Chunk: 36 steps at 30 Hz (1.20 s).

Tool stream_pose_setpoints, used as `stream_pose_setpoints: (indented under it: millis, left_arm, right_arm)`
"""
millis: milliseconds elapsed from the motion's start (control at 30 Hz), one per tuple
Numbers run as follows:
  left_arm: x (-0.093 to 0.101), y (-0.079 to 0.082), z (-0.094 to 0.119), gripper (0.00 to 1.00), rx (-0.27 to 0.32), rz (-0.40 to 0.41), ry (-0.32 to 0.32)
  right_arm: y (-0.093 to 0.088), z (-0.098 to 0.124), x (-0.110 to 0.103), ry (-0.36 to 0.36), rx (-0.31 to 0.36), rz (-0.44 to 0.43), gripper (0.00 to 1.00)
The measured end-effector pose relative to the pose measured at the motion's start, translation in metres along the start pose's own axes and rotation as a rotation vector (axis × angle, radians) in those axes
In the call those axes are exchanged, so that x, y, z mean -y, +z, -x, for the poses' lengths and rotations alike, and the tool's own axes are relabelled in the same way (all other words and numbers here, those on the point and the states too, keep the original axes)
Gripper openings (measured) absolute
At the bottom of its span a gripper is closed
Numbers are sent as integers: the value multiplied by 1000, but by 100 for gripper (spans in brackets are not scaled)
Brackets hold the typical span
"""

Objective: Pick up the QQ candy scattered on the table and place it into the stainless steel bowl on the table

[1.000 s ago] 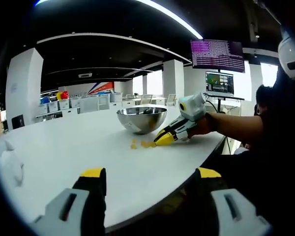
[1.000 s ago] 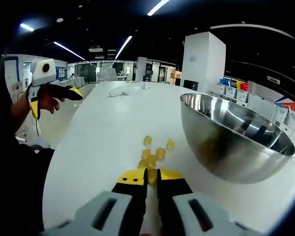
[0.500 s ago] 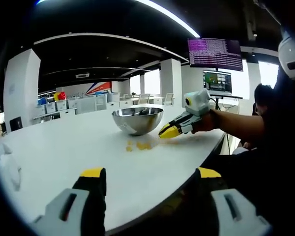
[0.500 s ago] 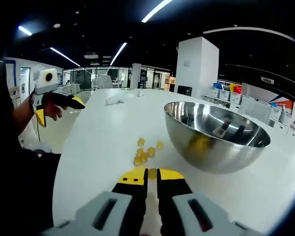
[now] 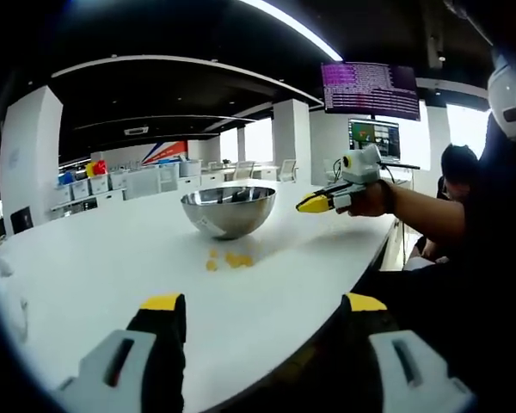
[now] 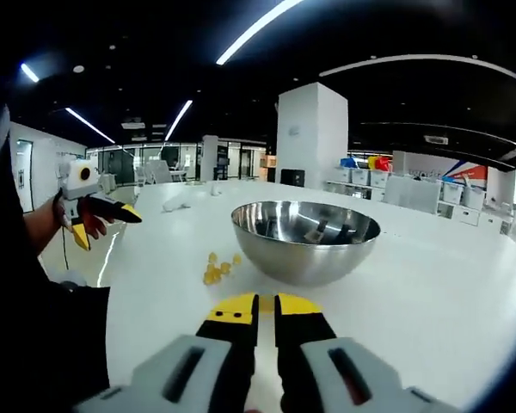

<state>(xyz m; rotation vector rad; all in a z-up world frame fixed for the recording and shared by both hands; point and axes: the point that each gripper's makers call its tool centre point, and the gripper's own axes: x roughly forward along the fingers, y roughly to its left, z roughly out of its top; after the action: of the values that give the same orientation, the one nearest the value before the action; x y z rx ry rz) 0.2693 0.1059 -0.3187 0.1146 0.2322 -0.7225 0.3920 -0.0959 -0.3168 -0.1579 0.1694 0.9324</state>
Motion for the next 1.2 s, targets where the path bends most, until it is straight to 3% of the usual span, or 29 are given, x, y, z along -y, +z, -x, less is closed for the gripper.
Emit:
stream_pose_setpoints:
  millis: [400,600,900,1200]
  left_arm:
    - [6,1,-8,72,-3,-1,-21]
    - [3,-1,-6,71,-3,4,-17]
    - [-1,-3,1,70,5,16,-10]
    - [-3,-7,5,70,5,25,-3]
  right_arm:
    - [7,5,0,-18,10,10,9]
    - [36,-5,-2,-2,9,83,9]
    - [80,-34,8,26,-30,191,9]
    - [100,-83,45,56,-126,235,9]
